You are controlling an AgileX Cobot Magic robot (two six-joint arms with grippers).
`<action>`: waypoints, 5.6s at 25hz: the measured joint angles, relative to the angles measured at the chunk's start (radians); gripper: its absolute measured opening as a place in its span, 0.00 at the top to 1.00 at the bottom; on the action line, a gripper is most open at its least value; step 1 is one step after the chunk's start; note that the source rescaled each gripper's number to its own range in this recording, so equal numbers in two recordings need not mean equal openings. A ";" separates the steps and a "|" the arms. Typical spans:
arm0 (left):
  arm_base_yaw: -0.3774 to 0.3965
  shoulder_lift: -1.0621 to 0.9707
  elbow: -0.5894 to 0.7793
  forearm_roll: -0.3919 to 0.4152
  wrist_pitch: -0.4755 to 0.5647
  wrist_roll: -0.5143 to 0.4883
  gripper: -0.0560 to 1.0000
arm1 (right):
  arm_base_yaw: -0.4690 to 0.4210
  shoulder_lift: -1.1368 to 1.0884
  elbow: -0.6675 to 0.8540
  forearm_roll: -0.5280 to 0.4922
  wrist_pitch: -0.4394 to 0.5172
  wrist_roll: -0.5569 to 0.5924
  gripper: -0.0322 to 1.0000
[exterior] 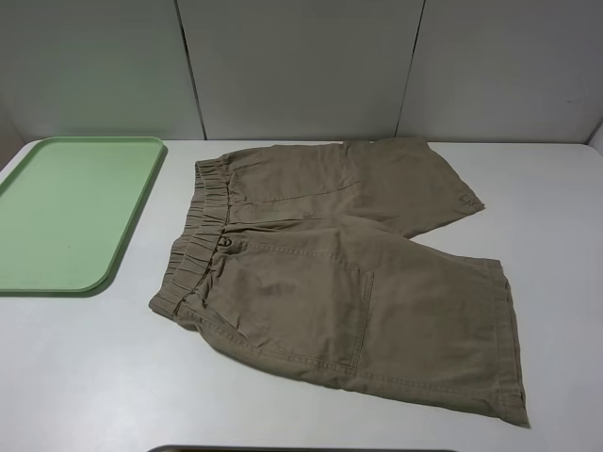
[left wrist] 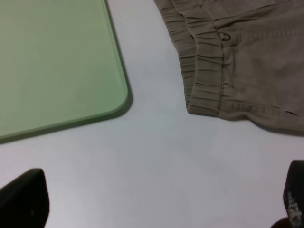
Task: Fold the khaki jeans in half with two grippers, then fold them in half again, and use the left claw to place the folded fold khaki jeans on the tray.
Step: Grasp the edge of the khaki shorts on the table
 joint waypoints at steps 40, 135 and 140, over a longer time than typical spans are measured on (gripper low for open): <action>-0.230 0.353 -0.034 0.058 -0.030 0.251 0.00 | 0.180 0.348 -0.024 0.174 -0.080 -0.367 0.00; -0.485 1.620 -0.036 0.721 -0.847 0.542 0.03 | 0.675 1.244 0.285 -0.537 -0.764 -0.393 0.00; -0.485 1.651 -0.036 0.722 -0.887 0.542 0.04 | 0.675 1.311 0.284 -0.563 -0.796 -0.393 0.00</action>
